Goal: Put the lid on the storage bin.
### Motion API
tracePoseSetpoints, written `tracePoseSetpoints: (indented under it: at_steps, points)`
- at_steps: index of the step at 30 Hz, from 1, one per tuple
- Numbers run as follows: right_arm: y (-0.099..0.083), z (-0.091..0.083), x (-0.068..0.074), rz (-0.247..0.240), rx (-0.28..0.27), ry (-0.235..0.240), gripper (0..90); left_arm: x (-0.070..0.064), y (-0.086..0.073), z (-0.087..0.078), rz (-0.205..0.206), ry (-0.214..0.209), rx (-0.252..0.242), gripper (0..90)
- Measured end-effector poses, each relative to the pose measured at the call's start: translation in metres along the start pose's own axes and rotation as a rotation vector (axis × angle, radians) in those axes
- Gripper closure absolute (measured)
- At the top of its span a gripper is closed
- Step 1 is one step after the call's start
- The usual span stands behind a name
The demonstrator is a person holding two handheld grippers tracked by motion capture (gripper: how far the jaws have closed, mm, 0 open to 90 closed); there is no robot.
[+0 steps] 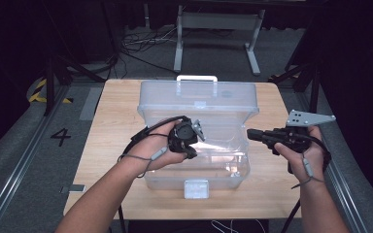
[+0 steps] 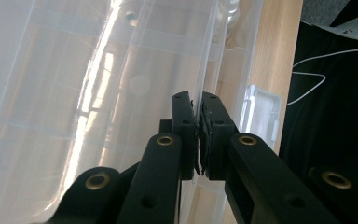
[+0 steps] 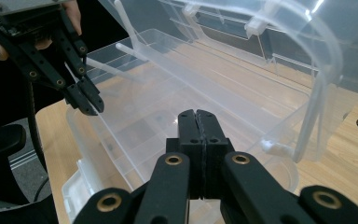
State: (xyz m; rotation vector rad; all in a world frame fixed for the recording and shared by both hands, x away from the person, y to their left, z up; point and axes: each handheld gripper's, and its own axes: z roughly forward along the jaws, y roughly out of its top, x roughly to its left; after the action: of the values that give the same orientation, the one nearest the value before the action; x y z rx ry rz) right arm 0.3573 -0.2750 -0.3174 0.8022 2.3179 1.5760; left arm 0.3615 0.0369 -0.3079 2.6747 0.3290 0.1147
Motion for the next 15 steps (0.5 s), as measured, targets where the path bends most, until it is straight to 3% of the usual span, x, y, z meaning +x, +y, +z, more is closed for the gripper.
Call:
tracePoseSetpoints:
  at_steps: [15]
  points:
    - [-0.0011, -0.0012, -0.0036, 0.023, -0.003, -0.033, 90.0, -0.0086, -0.0099, -0.0018, -0.012, -0.007, -0.021, 85.6]
